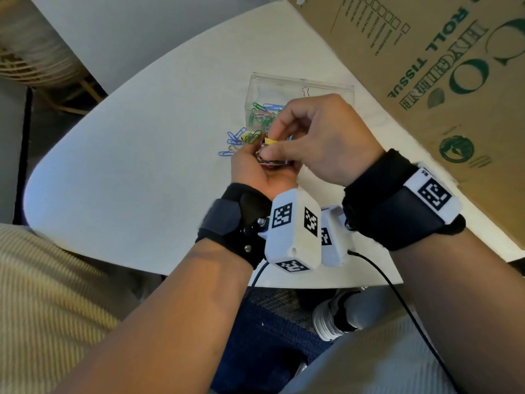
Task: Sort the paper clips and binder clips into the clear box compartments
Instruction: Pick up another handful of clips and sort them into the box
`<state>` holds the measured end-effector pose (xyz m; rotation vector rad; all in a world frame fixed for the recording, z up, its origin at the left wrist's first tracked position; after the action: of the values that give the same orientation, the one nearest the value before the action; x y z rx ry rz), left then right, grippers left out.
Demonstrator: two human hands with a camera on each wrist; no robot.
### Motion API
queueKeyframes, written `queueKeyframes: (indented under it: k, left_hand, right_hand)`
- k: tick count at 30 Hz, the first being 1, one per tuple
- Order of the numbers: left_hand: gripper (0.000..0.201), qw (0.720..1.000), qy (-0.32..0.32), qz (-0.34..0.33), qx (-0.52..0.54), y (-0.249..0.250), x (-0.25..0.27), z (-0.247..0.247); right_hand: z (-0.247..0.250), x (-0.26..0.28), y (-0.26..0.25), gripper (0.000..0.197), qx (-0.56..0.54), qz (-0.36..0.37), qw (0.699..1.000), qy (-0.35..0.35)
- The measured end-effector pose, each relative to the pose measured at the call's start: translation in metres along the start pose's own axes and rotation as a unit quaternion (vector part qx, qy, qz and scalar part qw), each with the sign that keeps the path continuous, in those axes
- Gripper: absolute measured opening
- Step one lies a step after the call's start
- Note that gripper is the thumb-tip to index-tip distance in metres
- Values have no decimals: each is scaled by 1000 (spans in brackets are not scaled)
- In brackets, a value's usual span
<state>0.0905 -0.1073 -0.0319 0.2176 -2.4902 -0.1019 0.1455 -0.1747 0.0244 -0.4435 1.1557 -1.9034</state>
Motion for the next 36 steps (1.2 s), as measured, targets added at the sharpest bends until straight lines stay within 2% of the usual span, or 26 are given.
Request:
queueKeyframes:
  k: [3,7,10,12,16,21,25,29,32,36]
  left_hand:
    - [28,1000,-1,5,3,1,-2,-1]
    - [34,999,-28,18,-2,6,-3,2]
    - [37,999,-37,30,-11,10,0,9]
    - [38,999,-39,35,-7,11,1,13]
    - [38,999,-39,34,-8,9,2,14]
    - [38,999,-41,29,-16,7,3,8]
    - [38,997,-62,9,-33,3,6,5]
    - [46,997,-68,0,-42,0,8,6]
    - [41,998,-60,-6,-29,2,7,7]
    - [33,998,-56,-11,-21,2,8,8]
  right_hand:
    - [5,-1,1,14,-76,-10,996,52]
    - [29,-6,7,9,-151,-59,975,154]
    - [56,-9,25,11,-101,-101,956,255]
    - [65,-8,36,11,-62,-113,952,278]
    - [63,-11,46,17,39,-113,974,192]
    - [58,-11,26,8,95,-27,983,152]
    - [37,-6,1,7,124,40,991,14]
    - [29,-4,-3,19,220,44,969,-103]
    - [27,-2,-3,30,231,32,964,-126]
    - [25,-2,-3,30,209,34,969,-130]
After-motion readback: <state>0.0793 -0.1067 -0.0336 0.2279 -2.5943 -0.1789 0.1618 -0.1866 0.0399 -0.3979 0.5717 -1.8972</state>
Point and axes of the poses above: each hand's wrist, its own x-axis away from the middle knuckle, its own z-axis out of the back of the hand, y = z × x, the point moved 2 cm from there along -x, towards the middle knuckle, and after that the axes turned 11 degrees about z, right-handed, at the moved point
